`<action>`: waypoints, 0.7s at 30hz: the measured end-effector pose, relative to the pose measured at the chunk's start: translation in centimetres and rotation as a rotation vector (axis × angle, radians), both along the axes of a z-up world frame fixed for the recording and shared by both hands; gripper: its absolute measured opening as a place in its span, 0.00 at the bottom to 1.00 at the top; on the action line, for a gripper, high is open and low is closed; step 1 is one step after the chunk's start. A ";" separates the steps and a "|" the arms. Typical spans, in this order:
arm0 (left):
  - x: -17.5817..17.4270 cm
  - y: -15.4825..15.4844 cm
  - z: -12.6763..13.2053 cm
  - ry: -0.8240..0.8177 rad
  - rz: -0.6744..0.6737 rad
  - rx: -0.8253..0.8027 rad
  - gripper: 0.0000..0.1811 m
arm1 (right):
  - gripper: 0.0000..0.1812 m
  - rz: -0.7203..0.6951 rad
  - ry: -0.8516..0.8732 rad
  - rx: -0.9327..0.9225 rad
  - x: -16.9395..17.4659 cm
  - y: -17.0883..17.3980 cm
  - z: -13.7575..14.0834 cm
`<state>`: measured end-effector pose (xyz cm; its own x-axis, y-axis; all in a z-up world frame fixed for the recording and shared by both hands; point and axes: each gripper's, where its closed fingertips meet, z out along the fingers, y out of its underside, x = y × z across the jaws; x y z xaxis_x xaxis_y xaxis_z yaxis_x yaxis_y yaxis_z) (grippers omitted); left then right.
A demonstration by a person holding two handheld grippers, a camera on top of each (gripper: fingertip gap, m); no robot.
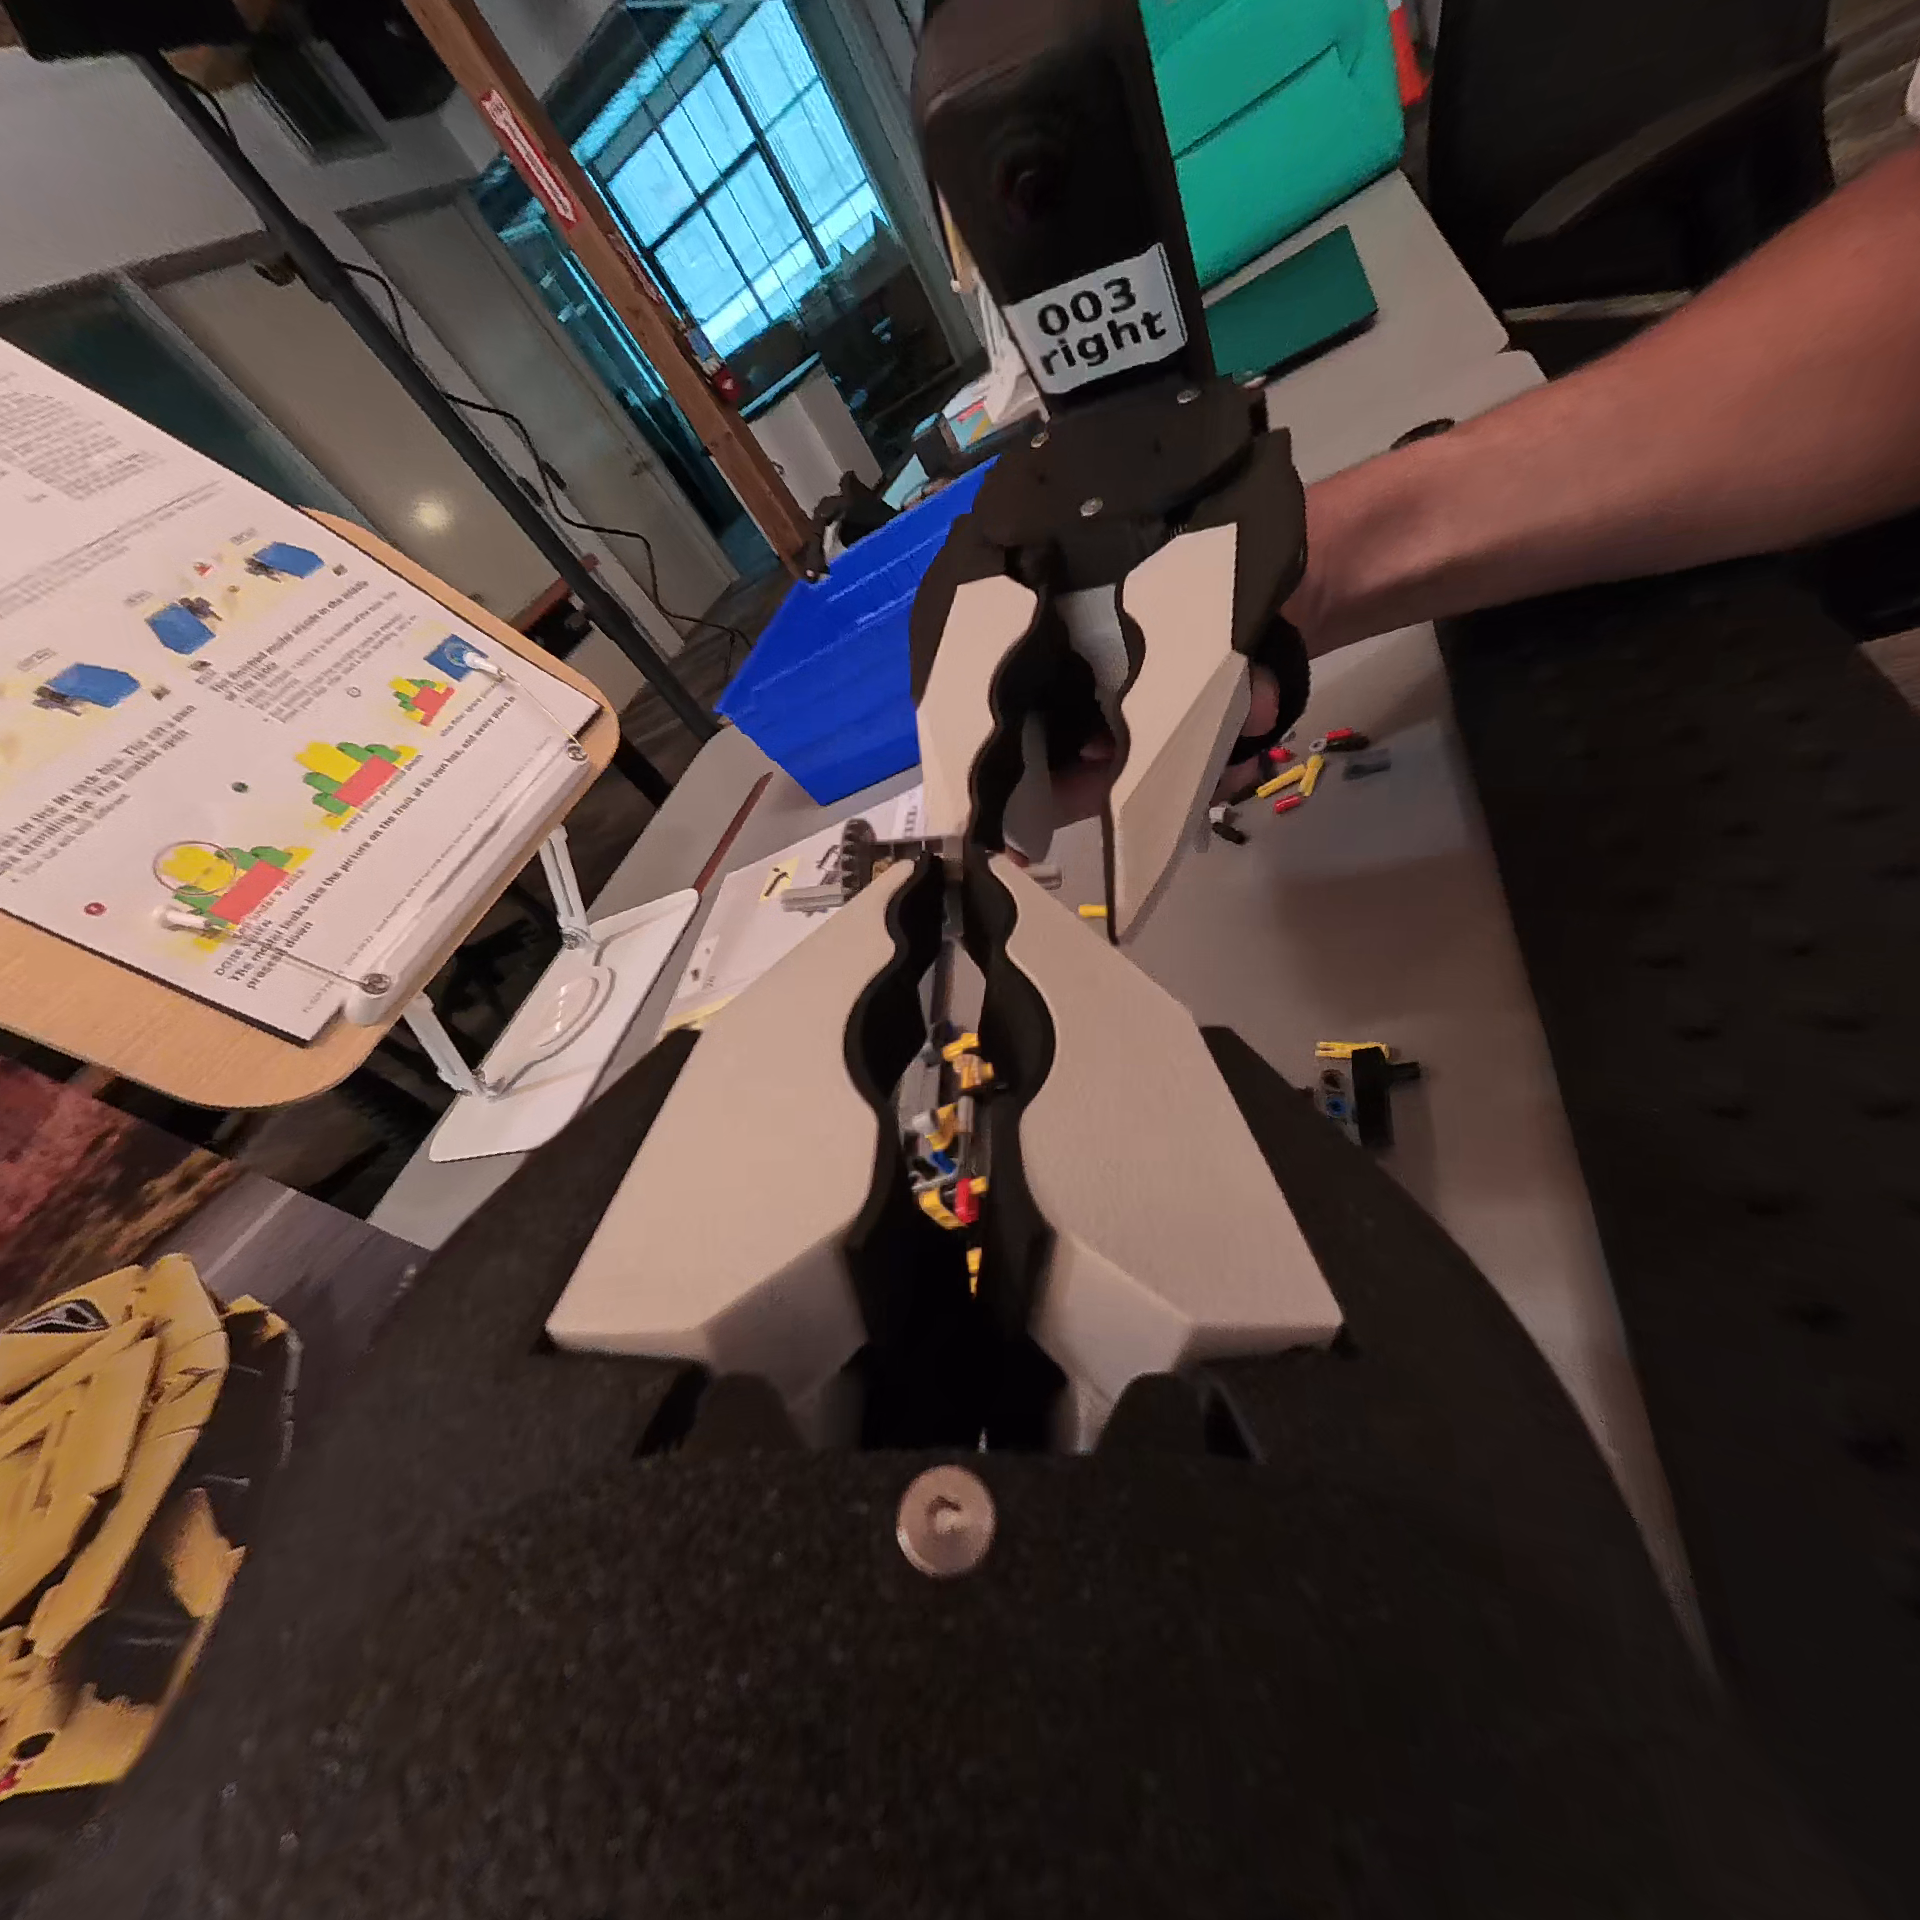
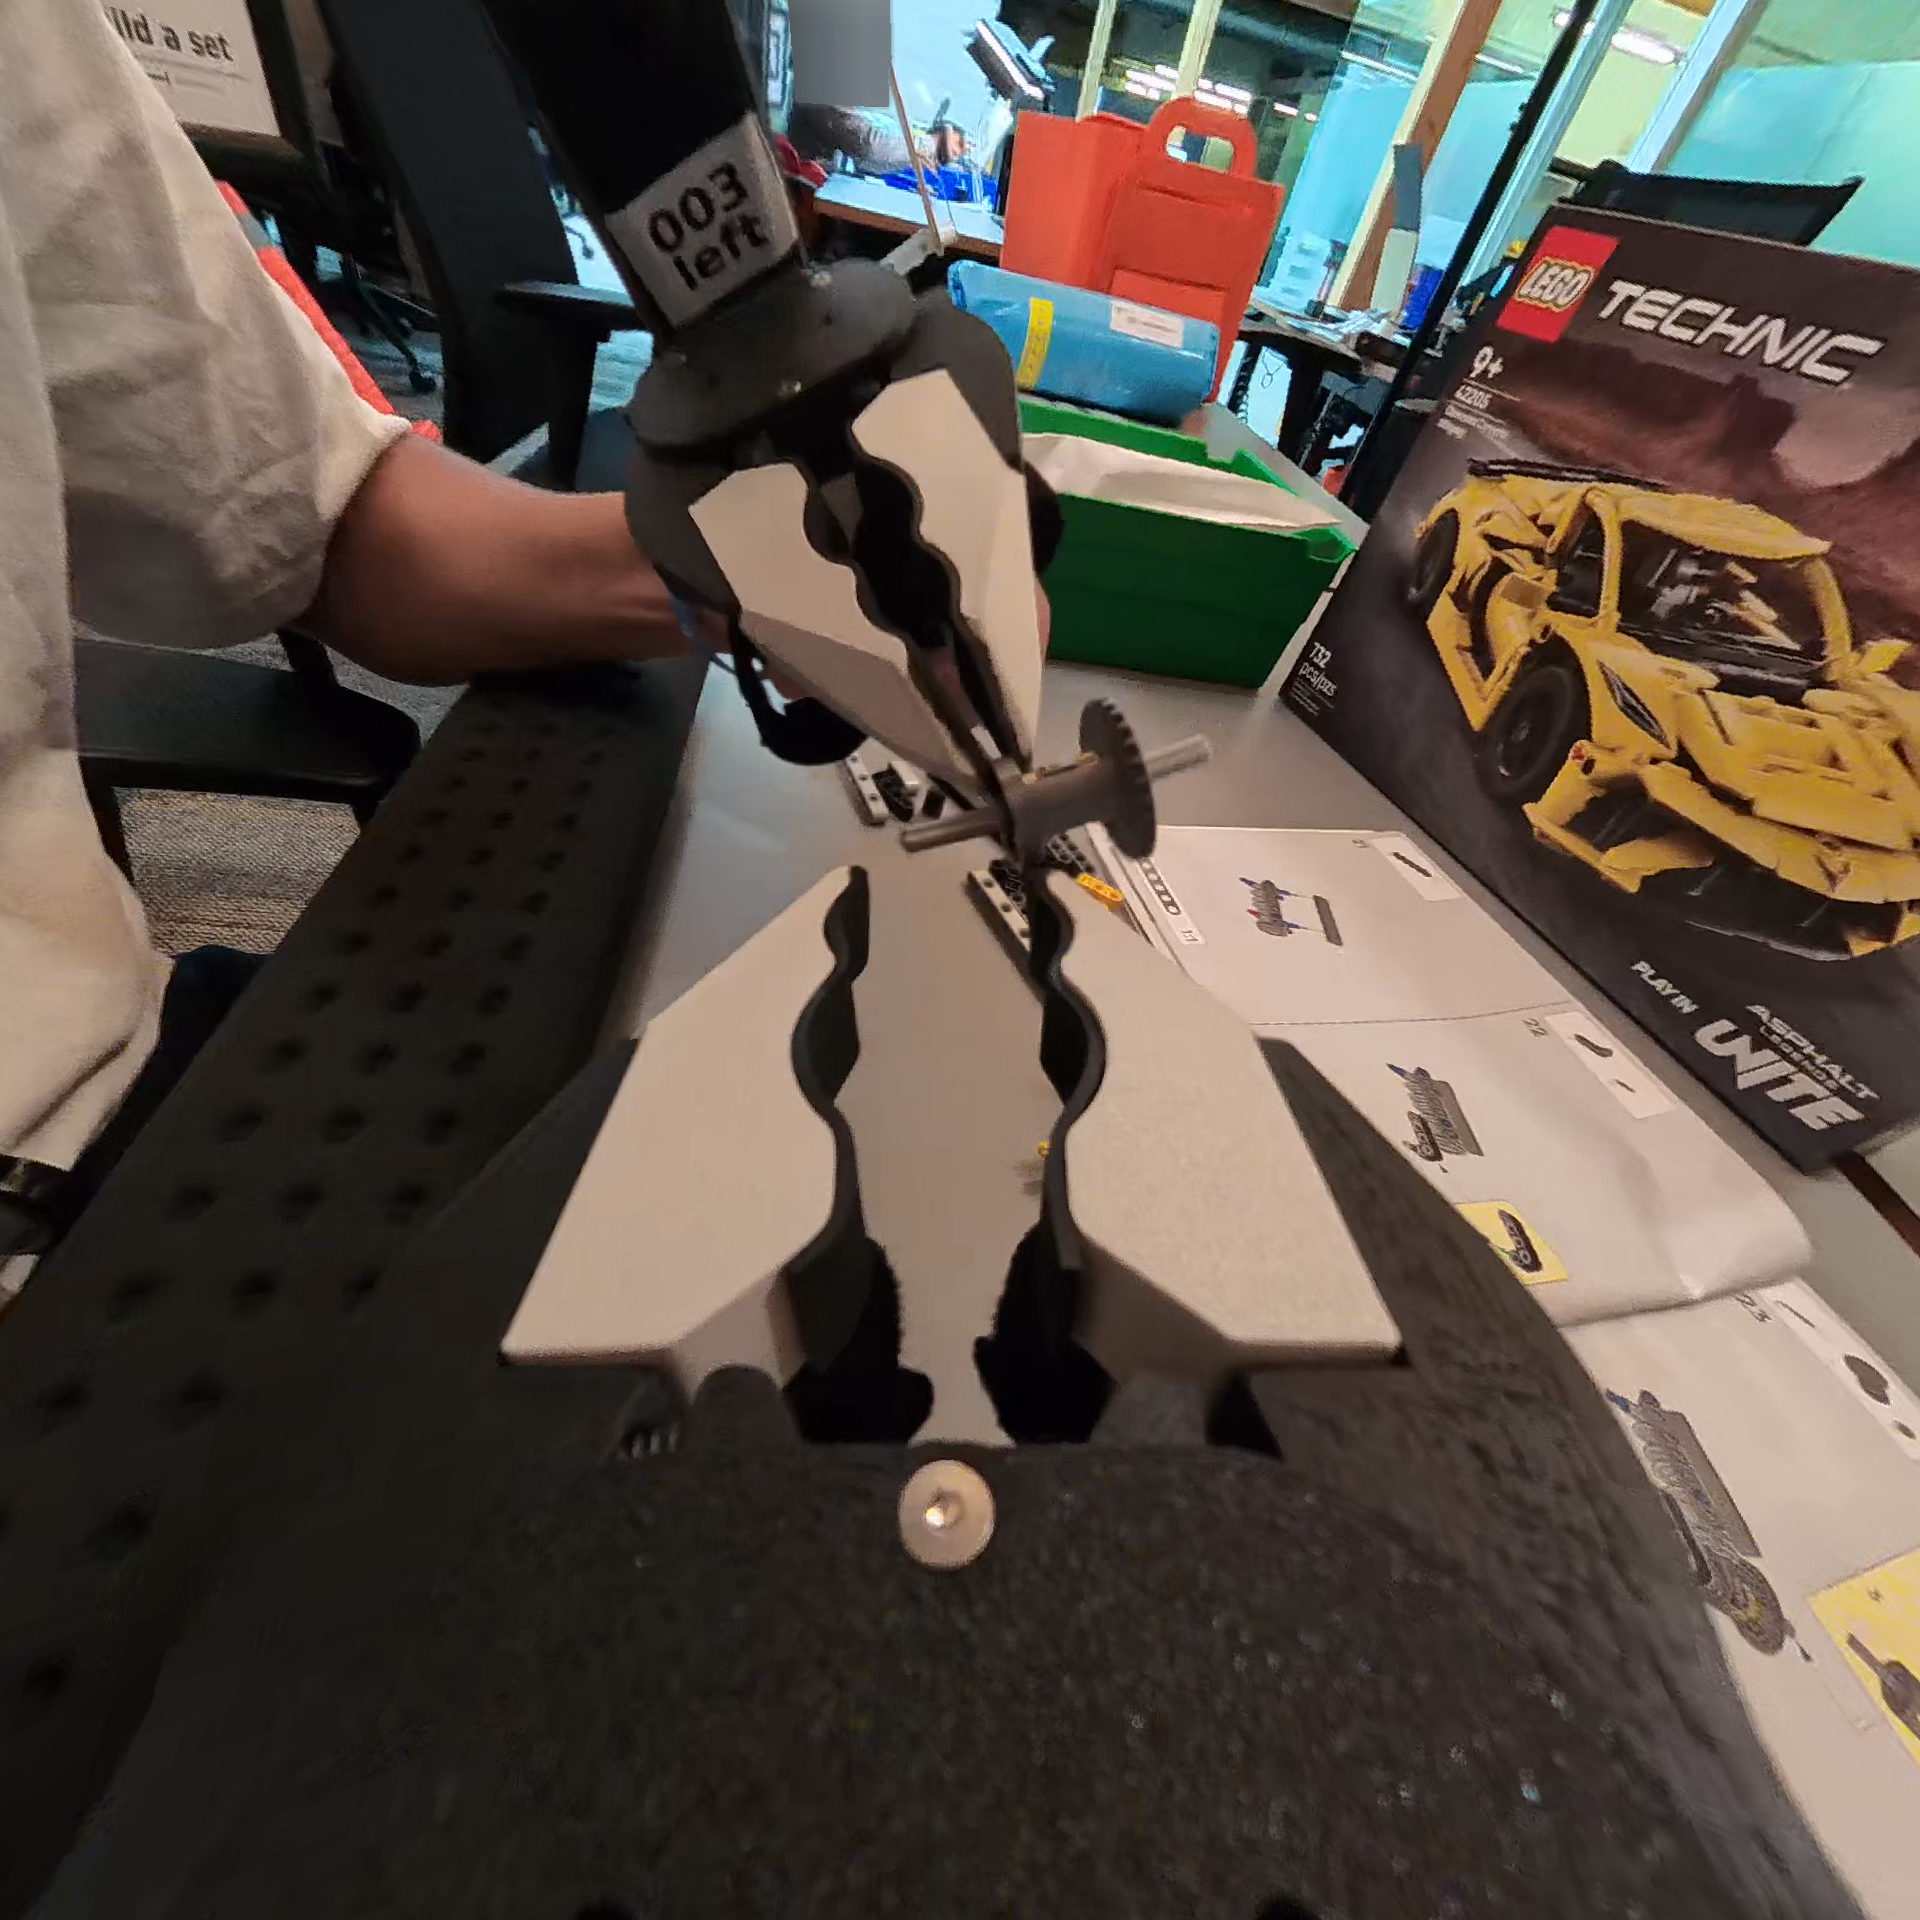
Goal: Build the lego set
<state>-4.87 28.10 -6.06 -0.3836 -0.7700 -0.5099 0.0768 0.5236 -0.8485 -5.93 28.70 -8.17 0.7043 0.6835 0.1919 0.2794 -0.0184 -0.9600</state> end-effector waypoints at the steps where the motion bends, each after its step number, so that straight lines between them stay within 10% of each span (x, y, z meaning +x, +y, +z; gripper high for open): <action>1: 0.0 0.0 -0.1 0.000 -0.001 0.014 0.01 | 0.19 0.008 0.009 -0.003 -0.2 0.1 0.1; 21: 0.5 0.4 -0.6 0.035 0.037 -0.034 0.03 | 0.12 -0.029 0.058 -0.012 0.5 0.3 -0.1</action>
<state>-4.39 28.50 -6.69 -0.3722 -0.8005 -0.4698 0.0276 0.4964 -0.8677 -5.41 29.05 -8.23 0.7332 0.6650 0.1421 0.2230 -0.0376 -0.9741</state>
